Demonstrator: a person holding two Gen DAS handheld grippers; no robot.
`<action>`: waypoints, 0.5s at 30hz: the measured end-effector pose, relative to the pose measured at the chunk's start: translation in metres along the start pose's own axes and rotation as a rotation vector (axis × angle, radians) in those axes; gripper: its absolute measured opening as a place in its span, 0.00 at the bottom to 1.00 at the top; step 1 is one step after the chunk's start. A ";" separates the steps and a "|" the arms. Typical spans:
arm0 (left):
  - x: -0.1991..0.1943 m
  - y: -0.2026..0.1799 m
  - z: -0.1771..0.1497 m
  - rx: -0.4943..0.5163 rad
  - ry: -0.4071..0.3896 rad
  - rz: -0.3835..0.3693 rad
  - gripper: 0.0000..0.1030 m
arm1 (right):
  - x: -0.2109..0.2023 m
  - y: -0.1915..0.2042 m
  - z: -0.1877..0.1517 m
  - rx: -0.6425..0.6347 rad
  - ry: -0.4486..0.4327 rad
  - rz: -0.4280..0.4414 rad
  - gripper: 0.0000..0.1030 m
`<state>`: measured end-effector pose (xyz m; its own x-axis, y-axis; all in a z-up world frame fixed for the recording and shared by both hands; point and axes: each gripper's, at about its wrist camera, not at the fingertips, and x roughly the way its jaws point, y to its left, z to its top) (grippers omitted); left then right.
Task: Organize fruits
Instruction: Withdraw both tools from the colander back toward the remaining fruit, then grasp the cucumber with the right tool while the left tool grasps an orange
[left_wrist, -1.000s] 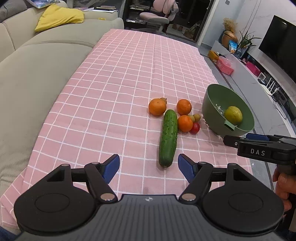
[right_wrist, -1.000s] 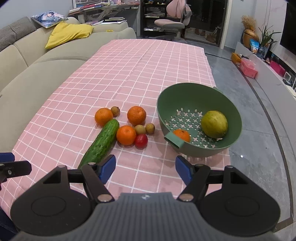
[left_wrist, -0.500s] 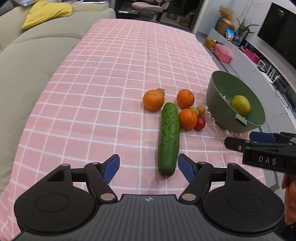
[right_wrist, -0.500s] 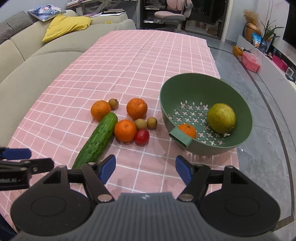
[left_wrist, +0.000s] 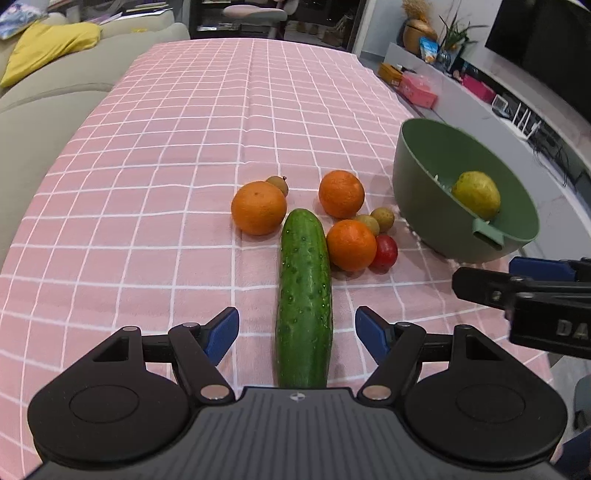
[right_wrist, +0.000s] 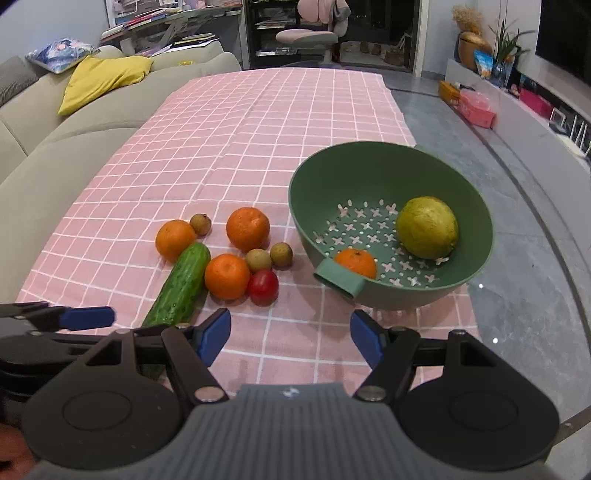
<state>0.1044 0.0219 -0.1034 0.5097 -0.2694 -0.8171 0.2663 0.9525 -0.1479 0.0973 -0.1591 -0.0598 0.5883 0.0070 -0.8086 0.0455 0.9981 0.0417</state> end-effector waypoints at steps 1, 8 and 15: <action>0.003 -0.001 0.001 0.002 0.002 -0.001 0.82 | 0.000 0.000 0.000 0.003 -0.001 0.004 0.67; 0.002 0.009 0.008 0.022 0.005 -0.003 0.81 | 0.004 0.003 0.000 0.009 -0.021 0.037 0.67; -0.026 0.073 0.019 -0.078 0.009 0.096 0.82 | 0.039 0.035 0.001 0.064 0.049 0.149 0.66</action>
<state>0.1257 0.0959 -0.0826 0.5219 -0.1758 -0.8347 0.1525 0.9820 -0.1115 0.1230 -0.1243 -0.0895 0.5527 0.1595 -0.8180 0.0124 0.9798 0.1994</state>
